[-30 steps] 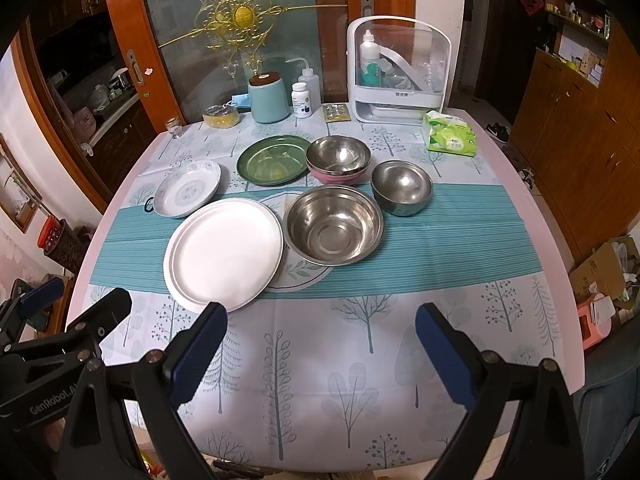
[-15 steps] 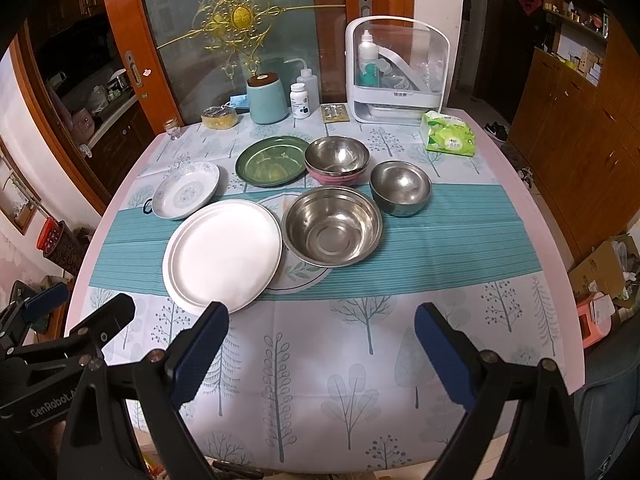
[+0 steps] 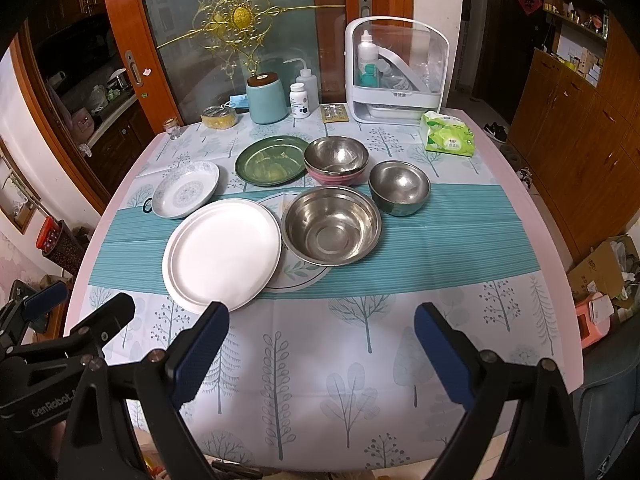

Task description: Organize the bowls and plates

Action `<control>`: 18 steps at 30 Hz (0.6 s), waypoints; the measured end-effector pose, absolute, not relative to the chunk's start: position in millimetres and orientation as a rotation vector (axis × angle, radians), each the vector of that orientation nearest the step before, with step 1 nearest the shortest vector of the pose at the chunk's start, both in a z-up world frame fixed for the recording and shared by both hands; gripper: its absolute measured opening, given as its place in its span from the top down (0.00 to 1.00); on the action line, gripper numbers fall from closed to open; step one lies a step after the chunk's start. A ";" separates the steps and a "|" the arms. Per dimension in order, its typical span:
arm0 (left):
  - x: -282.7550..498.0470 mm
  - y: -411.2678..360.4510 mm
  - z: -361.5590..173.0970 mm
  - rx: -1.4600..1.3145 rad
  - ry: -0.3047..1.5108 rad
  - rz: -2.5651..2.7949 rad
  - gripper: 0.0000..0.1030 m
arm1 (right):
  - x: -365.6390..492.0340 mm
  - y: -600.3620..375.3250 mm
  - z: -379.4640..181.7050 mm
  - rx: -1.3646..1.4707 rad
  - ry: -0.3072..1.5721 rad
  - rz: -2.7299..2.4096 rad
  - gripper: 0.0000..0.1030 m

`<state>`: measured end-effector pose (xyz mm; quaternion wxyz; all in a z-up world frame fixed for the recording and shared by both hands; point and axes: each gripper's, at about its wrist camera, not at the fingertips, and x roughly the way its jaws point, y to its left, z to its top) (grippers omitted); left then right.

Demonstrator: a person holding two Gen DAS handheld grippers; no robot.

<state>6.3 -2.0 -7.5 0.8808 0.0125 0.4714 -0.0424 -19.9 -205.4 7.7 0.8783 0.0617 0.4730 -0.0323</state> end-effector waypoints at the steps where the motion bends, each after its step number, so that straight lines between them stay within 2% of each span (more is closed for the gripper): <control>1: 6.8 -1.5 -7.3 0.027 0.982 -0.088 0.03 | -19.8 -205.4 7.9 0.128 0.986 -0.067 0.07; 18: 0.2 8.2 0.8 0.029 0.950 -0.099 0.02 | -28.1 -200.2 14.0 0.121 0.927 -0.040 0.08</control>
